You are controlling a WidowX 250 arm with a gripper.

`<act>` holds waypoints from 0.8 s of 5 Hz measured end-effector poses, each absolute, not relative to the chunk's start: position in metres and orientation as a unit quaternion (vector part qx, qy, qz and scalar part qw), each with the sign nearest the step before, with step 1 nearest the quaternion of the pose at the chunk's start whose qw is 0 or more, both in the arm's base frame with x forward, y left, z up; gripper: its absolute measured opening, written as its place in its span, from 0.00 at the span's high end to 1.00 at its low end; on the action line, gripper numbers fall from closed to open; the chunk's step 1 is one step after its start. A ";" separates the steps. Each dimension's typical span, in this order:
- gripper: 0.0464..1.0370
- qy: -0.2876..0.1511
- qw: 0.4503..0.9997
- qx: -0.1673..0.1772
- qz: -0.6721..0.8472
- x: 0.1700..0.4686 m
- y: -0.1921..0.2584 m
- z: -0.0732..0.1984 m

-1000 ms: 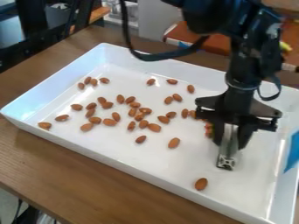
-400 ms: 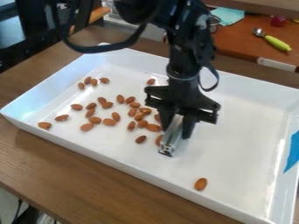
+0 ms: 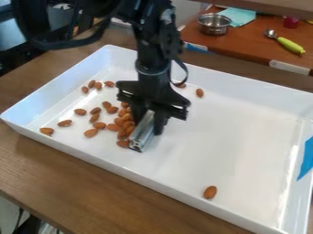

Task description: Sweep into pile

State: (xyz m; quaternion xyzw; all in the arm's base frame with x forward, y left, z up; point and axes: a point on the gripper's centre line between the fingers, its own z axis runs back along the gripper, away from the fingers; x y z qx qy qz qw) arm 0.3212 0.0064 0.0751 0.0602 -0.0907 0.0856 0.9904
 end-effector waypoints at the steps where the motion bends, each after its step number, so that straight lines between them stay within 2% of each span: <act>1: 0.66 -0.098 0.989 0.073 0.083 0.318 0.023 0.074; 4: 0.66 -0.140 0.975 0.158 0.075 0.287 0.097 0.076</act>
